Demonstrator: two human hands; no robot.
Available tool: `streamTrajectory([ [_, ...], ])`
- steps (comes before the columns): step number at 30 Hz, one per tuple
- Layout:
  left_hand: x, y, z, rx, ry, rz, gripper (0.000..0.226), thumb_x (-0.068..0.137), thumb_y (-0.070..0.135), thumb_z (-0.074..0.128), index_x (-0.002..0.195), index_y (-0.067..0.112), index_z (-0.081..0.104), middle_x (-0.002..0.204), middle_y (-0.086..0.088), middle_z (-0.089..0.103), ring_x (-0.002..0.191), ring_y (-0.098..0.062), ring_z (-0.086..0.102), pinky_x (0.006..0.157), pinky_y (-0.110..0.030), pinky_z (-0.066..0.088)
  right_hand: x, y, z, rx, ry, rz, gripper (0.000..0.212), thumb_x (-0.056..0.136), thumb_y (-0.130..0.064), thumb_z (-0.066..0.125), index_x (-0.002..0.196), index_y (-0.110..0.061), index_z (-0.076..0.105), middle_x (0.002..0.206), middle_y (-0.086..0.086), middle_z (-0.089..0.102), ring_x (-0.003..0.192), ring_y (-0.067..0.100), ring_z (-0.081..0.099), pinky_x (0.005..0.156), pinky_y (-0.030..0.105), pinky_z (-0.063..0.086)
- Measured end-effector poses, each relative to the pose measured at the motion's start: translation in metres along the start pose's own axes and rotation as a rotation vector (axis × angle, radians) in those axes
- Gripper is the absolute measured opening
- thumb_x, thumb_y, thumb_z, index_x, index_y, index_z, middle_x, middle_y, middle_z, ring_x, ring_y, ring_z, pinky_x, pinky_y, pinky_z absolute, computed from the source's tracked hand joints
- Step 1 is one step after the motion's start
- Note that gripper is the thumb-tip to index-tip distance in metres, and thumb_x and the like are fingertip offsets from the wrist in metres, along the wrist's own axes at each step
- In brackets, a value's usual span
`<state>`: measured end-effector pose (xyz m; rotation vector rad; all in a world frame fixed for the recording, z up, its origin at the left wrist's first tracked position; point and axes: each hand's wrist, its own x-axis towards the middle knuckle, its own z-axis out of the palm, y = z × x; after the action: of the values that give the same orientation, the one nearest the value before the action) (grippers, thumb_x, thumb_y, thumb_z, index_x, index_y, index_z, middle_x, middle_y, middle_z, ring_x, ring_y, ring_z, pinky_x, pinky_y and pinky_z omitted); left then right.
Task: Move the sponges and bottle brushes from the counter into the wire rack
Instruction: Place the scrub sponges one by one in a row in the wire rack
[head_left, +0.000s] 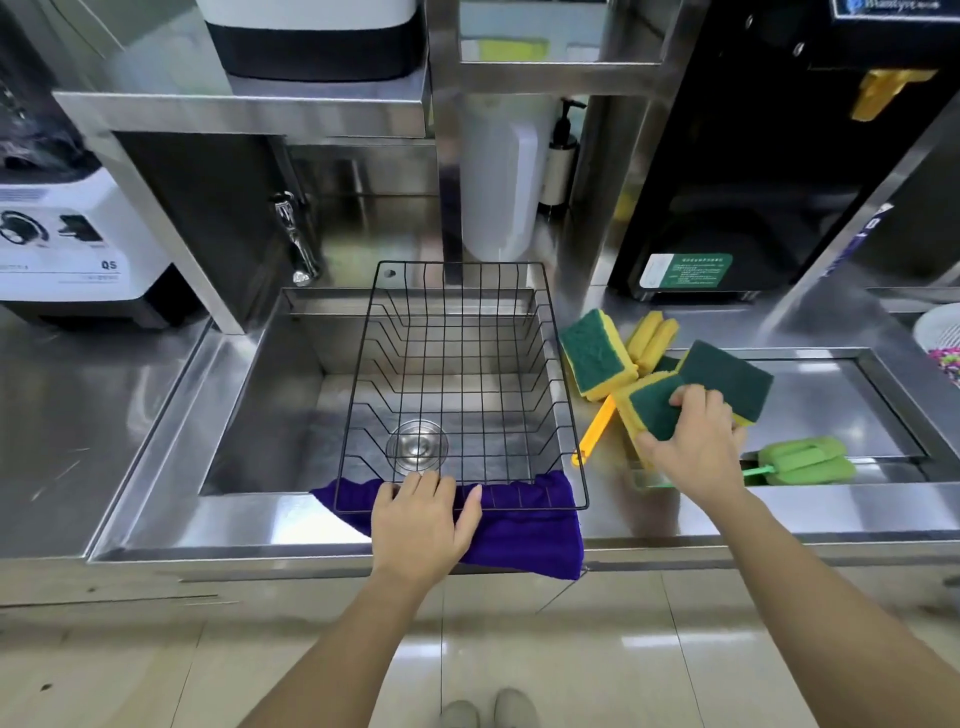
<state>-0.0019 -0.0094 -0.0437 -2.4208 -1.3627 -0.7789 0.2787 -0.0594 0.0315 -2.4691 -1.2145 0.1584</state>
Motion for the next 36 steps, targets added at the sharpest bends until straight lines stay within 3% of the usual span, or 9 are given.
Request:
streamTrajectory([
  [5,0.012,-0.007,0.002,-0.025,-0.002,-0.003,0.055,0.096,0.043,0.04,0.053,0.012,0.055,0.05,-0.001,0.051,0.048,-0.023,0.049,0.052,-0.032,0.037,0.008,-0.035,-0.014,0.276,0.028,-0.103,0.049,0.078,-0.022,0.068,0.118,-0.004,0.047,0.116,0.015,0.049,0.113,0.029,0.045,0.093,0.037,0.04],
  [9,0.01,-0.012,0.003,-0.03,0.023,0.007,0.048,0.094,0.04,0.044,0.057,0.012,0.056,0.052,-0.001,0.052,0.051,-0.023,0.05,0.054,-0.032,0.038,0.009,-0.065,-0.017,0.304,0.0,-0.261,0.051,0.08,-0.028,0.069,0.121,-0.006,0.049,0.118,0.011,0.053,0.115,0.024,0.045,0.094,0.028,0.035],
  [11,0.009,-0.012,0.004,-0.034,0.045,-0.005,0.048,0.096,0.039,0.042,0.058,0.012,0.055,0.052,-0.001,0.051,0.051,-0.022,0.05,0.054,-0.032,0.037,0.006,-0.082,-0.012,0.312,-0.06,-0.313,0.055,0.079,-0.032,0.071,0.123,-0.008,0.049,0.121,0.008,0.053,0.117,0.022,0.045,0.098,0.031,0.037],
  [15,0.006,-0.012,0.005,-0.046,0.081,0.003,0.053,0.101,0.038,0.035,0.061,0.012,0.057,0.055,-0.001,0.054,0.053,-0.021,0.051,0.056,-0.033,0.036,-0.005,-0.117,0.013,0.242,-0.216,-0.461,0.061,0.075,-0.036,0.073,0.124,-0.01,0.049,0.125,0.006,0.054,0.117,0.023,0.047,0.102,0.039,0.038],
  [19,0.005,-0.013,0.003,-0.065,0.129,0.04,0.045,0.099,0.034,0.041,0.063,0.013,0.058,0.058,0.0,0.055,0.055,-0.019,0.05,0.058,-0.032,0.032,-0.012,-0.142,0.048,0.156,-0.44,-0.528,0.067,0.074,-0.04,0.073,0.13,-0.019,0.043,0.134,0.0,0.049,0.124,0.021,0.04,0.105,0.043,0.034],
  [22,0.003,-0.015,0.005,-0.081,0.127,0.07,0.04,0.097,0.03,0.044,0.065,0.013,0.058,0.06,-0.001,0.056,0.057,-0.02,0.051,0.059,-0.032,0.032,-0.014,-0.153,0.071,0.168,-0.593,-0.545,0.07,0.073,-0.033,0.075,0.133,-0.021,0.04,0.138,0.0,0.045,0.127,0.022,0.035,0.106,0.039,0.034],
  [28,0.002,-0.014,0.005,-0.118,0.112,0.073,0.032,0.094,0.027,0.047,0.067,0.014,0.06,0.068,-0.002,0.062,0.061,-0.02,0.054,0.057,-0.032,0.04,-0.018,-0.172,0.095,0.108,-0.761,-0.705,0.049,0.083,-0.022,0.065,0.129,-0.023,0.048,0.137,0.0,0.044,0.122,0.022,0.035,0.105,0.034,0.033],
  [33,0.002,-0.014,0.006,-0.101,0.097,0.06,0.032,0.094,0.028,0.048,0.067,0.015,0.059,0.067,-0.001,0.06,0.06,-0.02,0.051,0.056,-0.032,0.037,-0.006,-0.174,0.094,0.066,-0.858,-0.769,0.041,0.084,-0.022,0.065,0.124,-0.021,0.056,0.135,-0.001,0.048,0.11,0.01,0.035,0.099,0.022,0.026],
  [36,0.003,-0.014,0.004,-0.082,0.092,0.069,0.031,0.092,0.028,0.049,0.066,0.015,0.058,0.065,-0.002,0.057,0.063,-0.02,0.051,0.057,-0.032,0.036,-0.004,-0.181,0.089,-0.006,-0.89,-0.764,0.039,0.088,-0.029,0.06,0.126,-0.026,0.056,0.141,-0.004,0.045,0.124,0.016,0.038,0.109,0.032,0.026],
])
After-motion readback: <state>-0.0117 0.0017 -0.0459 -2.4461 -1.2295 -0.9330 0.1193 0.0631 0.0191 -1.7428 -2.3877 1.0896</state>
